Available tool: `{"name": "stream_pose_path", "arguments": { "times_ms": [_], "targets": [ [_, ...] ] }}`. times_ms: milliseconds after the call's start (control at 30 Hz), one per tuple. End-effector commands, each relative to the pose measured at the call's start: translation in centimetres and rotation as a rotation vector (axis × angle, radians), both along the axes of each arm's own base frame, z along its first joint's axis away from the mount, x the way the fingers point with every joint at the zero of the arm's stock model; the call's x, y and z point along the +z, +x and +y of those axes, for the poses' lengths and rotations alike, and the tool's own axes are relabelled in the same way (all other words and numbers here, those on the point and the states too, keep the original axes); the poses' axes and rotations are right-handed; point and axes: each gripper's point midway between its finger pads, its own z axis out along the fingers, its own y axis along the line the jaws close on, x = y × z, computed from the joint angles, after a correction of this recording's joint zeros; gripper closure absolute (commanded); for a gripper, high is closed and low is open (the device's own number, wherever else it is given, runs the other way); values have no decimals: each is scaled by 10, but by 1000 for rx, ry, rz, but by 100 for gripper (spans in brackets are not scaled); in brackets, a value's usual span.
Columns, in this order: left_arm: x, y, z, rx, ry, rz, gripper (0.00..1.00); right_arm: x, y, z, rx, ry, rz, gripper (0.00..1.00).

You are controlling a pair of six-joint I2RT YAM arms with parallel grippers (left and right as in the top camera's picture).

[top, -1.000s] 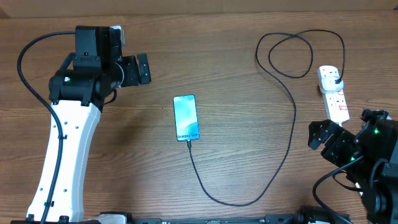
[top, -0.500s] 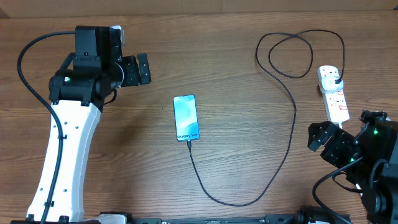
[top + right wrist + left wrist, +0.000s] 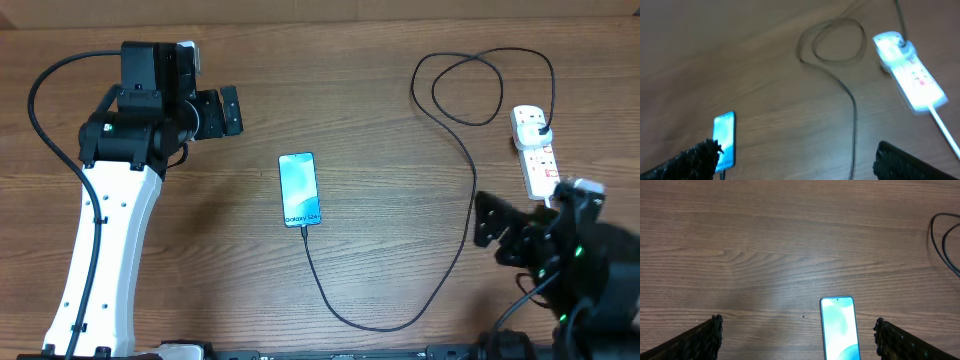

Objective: Plug charger to phone and switch on socket

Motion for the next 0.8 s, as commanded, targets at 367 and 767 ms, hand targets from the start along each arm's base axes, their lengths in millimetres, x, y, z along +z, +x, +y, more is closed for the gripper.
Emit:
{"name": "stream_pose_path", "arguments": {
  "times_ms": [367, 767],
  "targets": [
    [-2, 1, 0, 4, 7, 4, 0, -16, 0, 13, 101, -99, -431, 0],
    [-2, 1, 0, 4, 7, 4, 1, -33, 15, 14, 98, -145, -651, 0]
  ]
}}
